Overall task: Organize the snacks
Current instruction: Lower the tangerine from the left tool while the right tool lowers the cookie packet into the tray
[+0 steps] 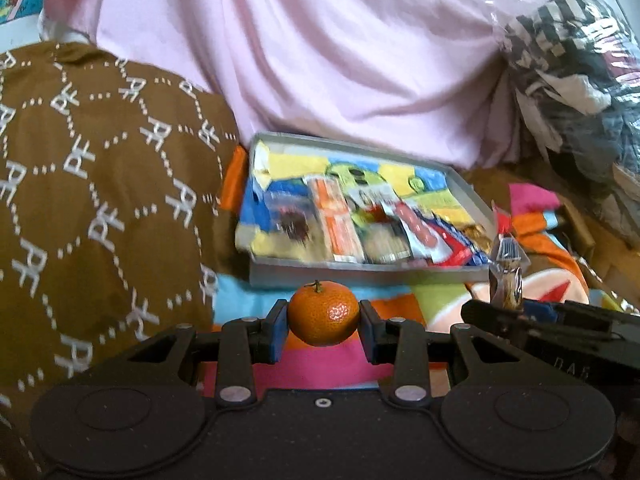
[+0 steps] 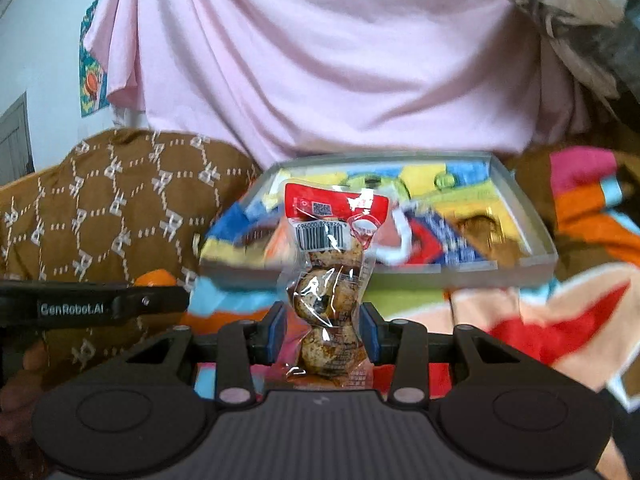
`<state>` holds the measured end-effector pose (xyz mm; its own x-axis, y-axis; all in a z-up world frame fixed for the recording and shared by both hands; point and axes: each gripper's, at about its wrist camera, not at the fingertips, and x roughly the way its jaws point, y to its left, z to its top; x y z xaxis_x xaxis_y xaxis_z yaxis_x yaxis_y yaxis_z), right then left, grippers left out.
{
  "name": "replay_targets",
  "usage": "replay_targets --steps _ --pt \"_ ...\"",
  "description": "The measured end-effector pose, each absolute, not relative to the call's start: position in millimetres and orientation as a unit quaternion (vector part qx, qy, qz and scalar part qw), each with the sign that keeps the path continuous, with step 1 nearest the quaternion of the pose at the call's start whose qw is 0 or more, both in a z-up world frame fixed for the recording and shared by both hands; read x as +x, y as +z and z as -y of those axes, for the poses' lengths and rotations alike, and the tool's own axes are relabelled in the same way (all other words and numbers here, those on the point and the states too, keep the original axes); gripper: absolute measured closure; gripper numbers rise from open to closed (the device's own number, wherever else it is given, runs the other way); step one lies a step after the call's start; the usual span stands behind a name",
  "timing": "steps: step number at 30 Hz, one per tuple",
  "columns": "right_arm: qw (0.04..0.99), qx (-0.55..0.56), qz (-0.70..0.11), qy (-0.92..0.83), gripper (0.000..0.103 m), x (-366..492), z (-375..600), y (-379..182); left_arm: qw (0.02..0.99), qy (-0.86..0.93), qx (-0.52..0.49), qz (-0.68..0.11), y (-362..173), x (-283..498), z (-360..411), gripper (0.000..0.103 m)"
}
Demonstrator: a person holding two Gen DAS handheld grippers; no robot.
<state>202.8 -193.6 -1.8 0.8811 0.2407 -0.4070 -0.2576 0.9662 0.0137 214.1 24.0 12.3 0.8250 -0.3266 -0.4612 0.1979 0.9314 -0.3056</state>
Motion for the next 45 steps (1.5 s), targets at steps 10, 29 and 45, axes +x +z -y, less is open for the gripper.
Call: replay_targets --steps 10,29,45 --pt "0.965 -0.045 -0.219 0.137 0.059 274.5 182.9 33.7 0.947 -0.142 -0.095 -0.271 43.8 288.0 -21.9 0.064" --pt "0.94 -0.059 -0.32 0.101 0.061 402.5 159.1 37.9 0.942 -0.124 -0.078 -0.301 17.1 373.4 -4.2 0.064" --pt "0.946 -0.023 -0.303 0.116 0.046 384.9 174.0 55.2 0.947 -0.105 -0.083 -0.294 18.5 354.9 -7.2 0.036"
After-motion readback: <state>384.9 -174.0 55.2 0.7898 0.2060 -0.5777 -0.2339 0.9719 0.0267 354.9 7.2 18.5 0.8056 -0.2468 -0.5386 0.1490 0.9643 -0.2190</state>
